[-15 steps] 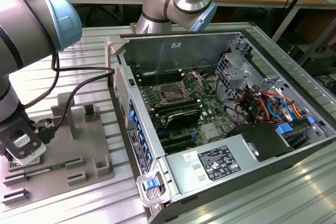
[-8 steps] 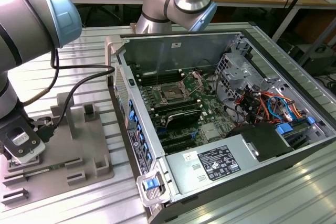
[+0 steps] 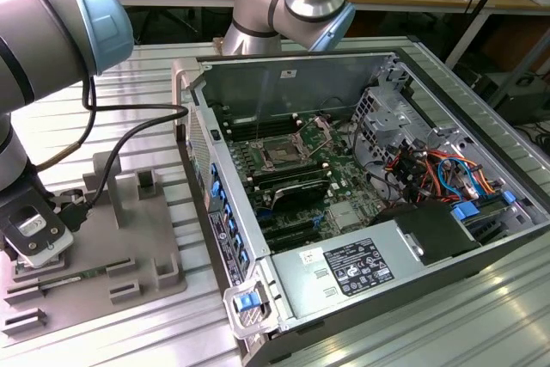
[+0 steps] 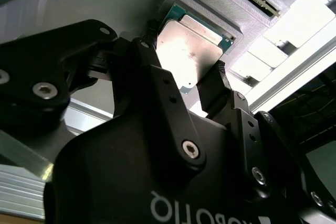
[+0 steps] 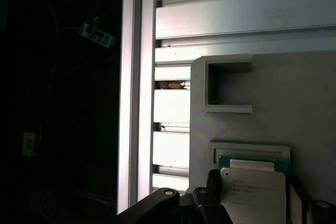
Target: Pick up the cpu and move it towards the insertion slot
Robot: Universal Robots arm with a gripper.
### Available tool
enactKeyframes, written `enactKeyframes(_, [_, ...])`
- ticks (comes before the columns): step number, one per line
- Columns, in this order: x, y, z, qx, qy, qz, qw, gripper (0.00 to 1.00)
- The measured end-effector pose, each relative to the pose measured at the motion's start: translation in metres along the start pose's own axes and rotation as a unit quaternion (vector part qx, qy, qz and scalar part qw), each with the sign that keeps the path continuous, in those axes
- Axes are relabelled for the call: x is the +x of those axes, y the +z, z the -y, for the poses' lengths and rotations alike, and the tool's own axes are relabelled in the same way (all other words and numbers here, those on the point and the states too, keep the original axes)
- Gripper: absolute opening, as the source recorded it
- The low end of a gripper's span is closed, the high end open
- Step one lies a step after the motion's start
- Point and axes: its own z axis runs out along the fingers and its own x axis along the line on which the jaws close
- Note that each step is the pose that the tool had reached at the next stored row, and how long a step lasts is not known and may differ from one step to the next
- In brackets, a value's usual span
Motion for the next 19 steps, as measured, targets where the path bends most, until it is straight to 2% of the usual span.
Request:
enactKeyframes(13, [0.0001,-0.0064,-0.0003,0.0,0.0,0.0,1.0,0.55])
enactKeyframes(19, [0.0001,-0.007,-0.0003,0.0,0.0,0.0,1.0,0.55])
